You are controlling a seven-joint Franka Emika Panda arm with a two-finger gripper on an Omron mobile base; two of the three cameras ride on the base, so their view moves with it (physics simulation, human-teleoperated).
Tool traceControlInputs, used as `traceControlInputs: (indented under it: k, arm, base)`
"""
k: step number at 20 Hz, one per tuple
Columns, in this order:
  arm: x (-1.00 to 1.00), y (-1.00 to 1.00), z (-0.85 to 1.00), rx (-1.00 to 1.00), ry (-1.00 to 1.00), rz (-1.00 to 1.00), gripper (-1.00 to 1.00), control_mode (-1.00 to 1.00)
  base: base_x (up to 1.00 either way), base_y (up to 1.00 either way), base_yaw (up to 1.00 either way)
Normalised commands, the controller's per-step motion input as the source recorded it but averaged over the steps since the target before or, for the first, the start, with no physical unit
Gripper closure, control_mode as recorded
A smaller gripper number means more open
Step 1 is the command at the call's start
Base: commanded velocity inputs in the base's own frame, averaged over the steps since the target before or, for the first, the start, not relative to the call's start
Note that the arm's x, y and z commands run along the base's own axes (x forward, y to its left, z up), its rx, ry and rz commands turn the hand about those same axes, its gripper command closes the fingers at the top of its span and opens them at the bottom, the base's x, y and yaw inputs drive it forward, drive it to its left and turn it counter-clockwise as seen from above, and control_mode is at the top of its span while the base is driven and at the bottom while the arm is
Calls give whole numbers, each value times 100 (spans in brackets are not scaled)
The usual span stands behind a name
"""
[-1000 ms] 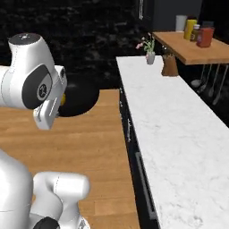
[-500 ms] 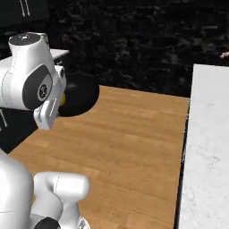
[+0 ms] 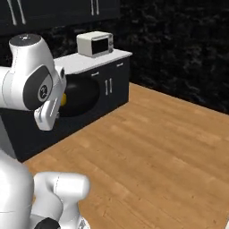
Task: Pick the lemon from the sink and place it in the bowl. Then pick the bowl and place it in the microwave. Then close the microwave door and press the start button.
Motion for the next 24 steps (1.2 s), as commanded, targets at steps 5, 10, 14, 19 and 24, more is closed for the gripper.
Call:
traceControlInputs:
  k: [5,10,14,19,24]
  arm:
    - [0,0,0,0,0,0,100,100]
    - [0,0,0,0,0,0,100,100]
    - [0,0,0,0,0,0,100,100]
    - [0,0,0,0,0,0,100,100]
    - [0,0,0,0,0,0,100,100]
  base:
    - [82,3,72]
    - [68,17,73]
    - [63,15,70]
    - [67,24,71]
    - [62,2,71]
